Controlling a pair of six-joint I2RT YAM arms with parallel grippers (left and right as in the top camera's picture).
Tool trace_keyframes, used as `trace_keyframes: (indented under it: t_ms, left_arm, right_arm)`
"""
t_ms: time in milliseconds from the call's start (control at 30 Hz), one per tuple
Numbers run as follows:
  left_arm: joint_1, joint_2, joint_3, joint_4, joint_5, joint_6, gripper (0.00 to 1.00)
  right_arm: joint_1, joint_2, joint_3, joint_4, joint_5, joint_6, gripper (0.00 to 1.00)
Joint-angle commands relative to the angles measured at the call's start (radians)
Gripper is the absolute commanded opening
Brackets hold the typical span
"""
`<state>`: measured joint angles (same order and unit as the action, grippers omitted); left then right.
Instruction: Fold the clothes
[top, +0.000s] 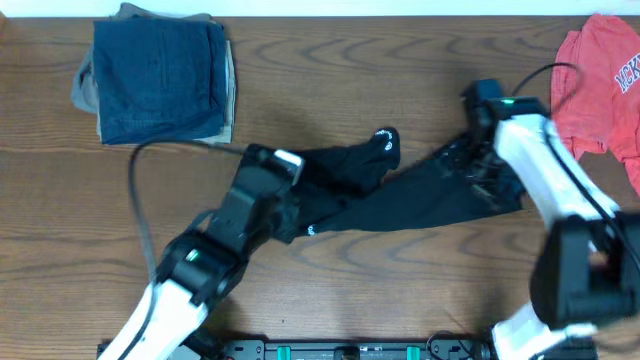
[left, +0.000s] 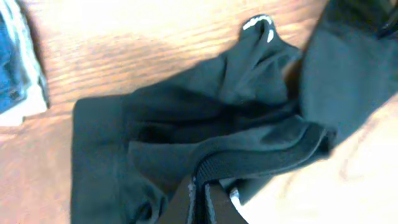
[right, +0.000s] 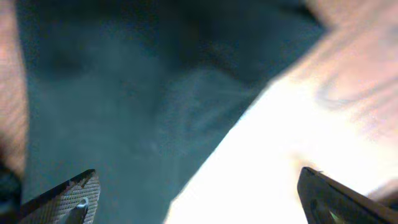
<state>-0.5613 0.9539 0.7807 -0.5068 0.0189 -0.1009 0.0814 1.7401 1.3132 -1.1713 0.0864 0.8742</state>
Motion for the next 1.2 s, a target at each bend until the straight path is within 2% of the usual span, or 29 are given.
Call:
trace_keyframes:
  t_ms: [0,100,233,433,667,800,867,1000,1133,1167]
  left_arm:
    - [0.000,-0.111,0.009,-0.066,-0.001,-0.091,0.06]
    - [-0.001,-0.230,0.009,-0.153,0.000,-0.162,0.06]
    - [-0.001,-0.383,0.011,-0.248,0.010,-0.197,0.06]
    - [-0.001,-0.573,0.021,-0.285,0.196,-0.197,0.06]
    - [-0.001,-0.657,0.030,-0.357,0.352,-0.201,0.06]
    - [-0.001,-0.657,0.037,-0.458,0.346,-0.201,0.06]
    - [-0.001,-0.656,0.037,-0.524,0.296,-0.206,0.06]
    - [-0.001,-0.656,0.037,-0.649,0.156,-0.316,0.06]
    - [-0.001,-0.656,0.034,-0.669,0.141,-0.431,0.06]
    - [-0.001,-0.656,0.033,-0.667,0.140,-0.453,0.06]
  right_arm:
    - [-0.037,-0.127,0.002,-0.034,0.018,-0.075,0.99]
    - [-0.057,-0.216,0.002,-0.069,0.018,-0.125,0.99]
    - [-0.060,-0.293,0.002,-0.106,0.018,-0.132,0.99]
    - [-0.060,-0.334,0.002,-0.142,0.010,-0.132,0.99]
    - [-0.053,-0.334,0.002,-0.150,-0.028,-0.208,0.99]
    - [-0.051,-0.334,0.002,-0.148,-0.090,-0.257,0.99]
    - [-0.049,-0.333,0.002,-0.135,-0.111,-0.271,0.99]
    - [-0.047,-0.333,0.002,-0.068,-0.188,-0.309,0.99]
    - [-0.028,-0.329,0.002,0.060,-0.245,-0.353,0.99]
    - [-0.015,-0.323,0.002,0.090,-0.245,-0.352,0.96]
